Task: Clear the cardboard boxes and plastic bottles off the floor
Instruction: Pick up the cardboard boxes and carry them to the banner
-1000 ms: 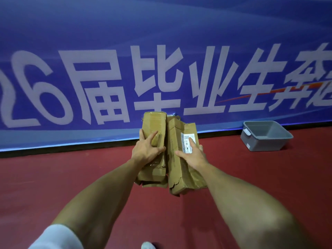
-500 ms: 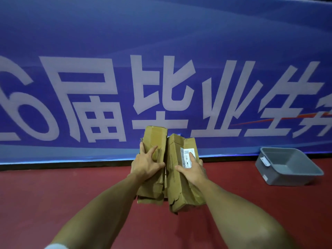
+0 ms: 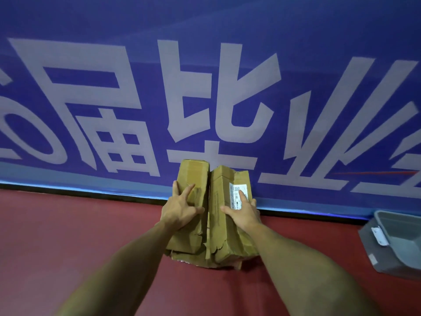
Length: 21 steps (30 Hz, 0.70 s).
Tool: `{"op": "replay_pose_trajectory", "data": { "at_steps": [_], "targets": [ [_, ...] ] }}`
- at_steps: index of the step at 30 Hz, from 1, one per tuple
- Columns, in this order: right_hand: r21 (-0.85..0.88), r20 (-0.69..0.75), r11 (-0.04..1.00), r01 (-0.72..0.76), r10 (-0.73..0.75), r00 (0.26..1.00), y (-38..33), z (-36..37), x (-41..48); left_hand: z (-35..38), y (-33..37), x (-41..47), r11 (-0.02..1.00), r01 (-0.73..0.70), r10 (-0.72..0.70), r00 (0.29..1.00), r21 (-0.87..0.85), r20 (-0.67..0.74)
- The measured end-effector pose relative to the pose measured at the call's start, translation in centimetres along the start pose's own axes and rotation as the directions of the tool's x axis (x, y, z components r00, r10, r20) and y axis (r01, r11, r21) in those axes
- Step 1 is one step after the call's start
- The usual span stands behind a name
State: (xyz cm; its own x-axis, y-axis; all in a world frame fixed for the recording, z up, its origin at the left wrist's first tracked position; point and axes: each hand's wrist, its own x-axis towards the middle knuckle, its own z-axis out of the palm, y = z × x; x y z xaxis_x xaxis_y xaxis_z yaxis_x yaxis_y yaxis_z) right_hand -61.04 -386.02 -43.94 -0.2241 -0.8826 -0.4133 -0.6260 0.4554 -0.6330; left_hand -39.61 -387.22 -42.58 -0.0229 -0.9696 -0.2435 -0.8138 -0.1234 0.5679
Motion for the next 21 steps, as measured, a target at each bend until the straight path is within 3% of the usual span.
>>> {"op": "replay_pose_trajectory", "data": {
  "at_steps": [7, 15, 21],
  "targets": [
    [0.003, 0.011, 1.000, -0.017, 0.017, 1.000, 2.7, 4.9, 12.9, 7.7, -4.3, 11.6, 0.997, 0.031, -0.032, 0.999, -0.077, -0.009],
    [-0.019, 0.030, 1.000, -0.013, 0.014, 0.999, 13.2, 17.8, 30.0, 25.1, -16.2, 24.5, 0.965, 0.069, -0.072, 0.997, -0.251, 0.000],
    [0.079, 0.106, 0.996, -0.047, 0.038, 0.994, 21.5, 25.8, 38.7, 34.5, -22.9, 30.4, 0.969, 0.083, -0.074, 0.996, -0.233, 0.048]
  ]
}}
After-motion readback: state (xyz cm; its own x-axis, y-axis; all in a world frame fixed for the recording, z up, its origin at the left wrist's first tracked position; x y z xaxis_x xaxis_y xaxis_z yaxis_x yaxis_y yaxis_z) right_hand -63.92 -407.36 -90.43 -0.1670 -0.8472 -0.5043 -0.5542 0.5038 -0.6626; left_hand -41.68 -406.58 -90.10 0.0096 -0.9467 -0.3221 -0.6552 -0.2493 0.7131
